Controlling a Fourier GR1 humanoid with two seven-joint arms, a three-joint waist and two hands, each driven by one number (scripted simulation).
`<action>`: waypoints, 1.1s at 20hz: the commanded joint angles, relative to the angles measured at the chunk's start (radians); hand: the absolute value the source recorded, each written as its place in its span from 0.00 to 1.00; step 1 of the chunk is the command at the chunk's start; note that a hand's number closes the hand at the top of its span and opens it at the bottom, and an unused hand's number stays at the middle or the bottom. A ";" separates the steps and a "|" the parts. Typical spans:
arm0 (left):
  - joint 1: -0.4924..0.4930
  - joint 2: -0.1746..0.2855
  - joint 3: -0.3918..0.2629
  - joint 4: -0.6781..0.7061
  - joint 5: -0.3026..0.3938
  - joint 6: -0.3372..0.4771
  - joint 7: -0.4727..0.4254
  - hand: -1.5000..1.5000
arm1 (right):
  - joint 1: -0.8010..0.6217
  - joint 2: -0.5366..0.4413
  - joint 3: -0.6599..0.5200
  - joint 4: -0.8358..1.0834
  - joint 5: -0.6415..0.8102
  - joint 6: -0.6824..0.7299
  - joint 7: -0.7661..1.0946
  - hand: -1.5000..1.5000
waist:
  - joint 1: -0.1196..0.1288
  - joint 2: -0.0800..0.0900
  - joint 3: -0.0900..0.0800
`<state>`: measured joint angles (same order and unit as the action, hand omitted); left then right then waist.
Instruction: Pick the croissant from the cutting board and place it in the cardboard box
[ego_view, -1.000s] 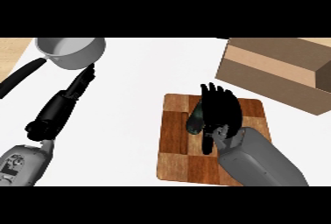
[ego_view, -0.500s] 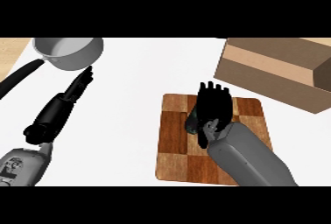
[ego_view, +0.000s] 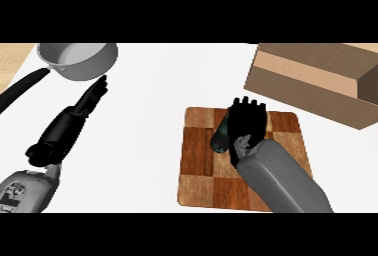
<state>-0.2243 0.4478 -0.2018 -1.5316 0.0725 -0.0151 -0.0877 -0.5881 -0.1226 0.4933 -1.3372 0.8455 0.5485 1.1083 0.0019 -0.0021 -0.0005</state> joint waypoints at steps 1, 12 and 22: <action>0.024 -0.023 0.002 0.019 -0.024 -0.005 -0.042 0.50 | 0.044 0.036 -0.007 0.019 0.058 0.004 0.132 0.00 | -0.003 0.001 0.000; 0.008 -0.021 0.066 -0.040 -0.012 -0.058 0.041 0.50 | 0.144 0.055 -0.064 0.012 0.185 0.023 0.059 0.00 | -0.001 -0.001 0.000; 0.015 -0.074 0.083 0.024 -0.099 -0.073 -0.038 0.50 | 0.182 0.066 -0.162 0.069 0.260 -0.008 -0.059 0.00 | -0.001 0.002 0.000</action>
<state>-0.2346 0.3845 -0.1289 -1.5133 0.0060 -0.0819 -0.0826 -0.4385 -0.0650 0.3509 -1.2799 1.0829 0.5563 0.9966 0.0002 -0.0005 -0.0001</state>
